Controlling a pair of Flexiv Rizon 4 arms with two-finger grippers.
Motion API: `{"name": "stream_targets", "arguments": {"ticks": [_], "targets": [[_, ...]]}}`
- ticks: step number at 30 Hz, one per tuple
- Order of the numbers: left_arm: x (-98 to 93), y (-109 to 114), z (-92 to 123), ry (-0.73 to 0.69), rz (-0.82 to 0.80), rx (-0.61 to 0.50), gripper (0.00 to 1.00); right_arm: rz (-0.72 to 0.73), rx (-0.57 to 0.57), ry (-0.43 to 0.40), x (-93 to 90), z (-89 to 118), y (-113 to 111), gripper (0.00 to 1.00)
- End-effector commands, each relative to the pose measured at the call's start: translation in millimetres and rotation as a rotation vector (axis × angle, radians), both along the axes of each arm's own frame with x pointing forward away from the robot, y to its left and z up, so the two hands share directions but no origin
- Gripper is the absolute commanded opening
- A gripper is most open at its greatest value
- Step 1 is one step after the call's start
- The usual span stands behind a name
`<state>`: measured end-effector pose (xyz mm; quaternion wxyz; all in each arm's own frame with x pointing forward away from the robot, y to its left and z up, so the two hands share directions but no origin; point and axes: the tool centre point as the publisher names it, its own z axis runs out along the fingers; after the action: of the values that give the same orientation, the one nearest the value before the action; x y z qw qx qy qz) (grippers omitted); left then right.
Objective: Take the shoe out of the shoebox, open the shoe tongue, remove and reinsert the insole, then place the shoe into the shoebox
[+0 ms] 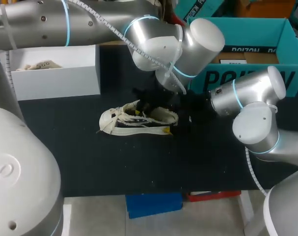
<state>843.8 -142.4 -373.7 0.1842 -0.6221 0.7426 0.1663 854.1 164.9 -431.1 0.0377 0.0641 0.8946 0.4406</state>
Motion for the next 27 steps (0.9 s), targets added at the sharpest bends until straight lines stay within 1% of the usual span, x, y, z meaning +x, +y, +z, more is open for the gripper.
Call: {"name": "stream_targets", "arguments": {"ticks": [1, 8, 13, 20, 27], "targets": [[-0.1, 0.4, 4.0, -0.005, -0.001, -0.011, 0.0, -0.001, -0.002, 0.0, 0.4, -0.6, 0.2, 0.0], [3.8, -0.8, 18.8, -0.025, 0.006, -0.054, 0.0, -0.001, -0.002, 0.0, 0.4, -0.6, 0.2, 0.0], [6.1, 2.7, 30.9, -0.044, 0.017, -0.081, 0.0, -0.001, -0.002, 0.0, 0.4, -0.6, 0.2, 0.0], [7.6, 19.3, 48.3, -0.1, 0.026, -0.089, 0.0, -0.001, -0.002, 0.0, 0.4, -0.6, 0.2, 0.0], [6.1, 39.8, 56.6, -0.14, 0.047, -0.086, 0.0, -0.001, -0.002, 0.0, 0.4, -0.6, 0.2, 0.0]]}}
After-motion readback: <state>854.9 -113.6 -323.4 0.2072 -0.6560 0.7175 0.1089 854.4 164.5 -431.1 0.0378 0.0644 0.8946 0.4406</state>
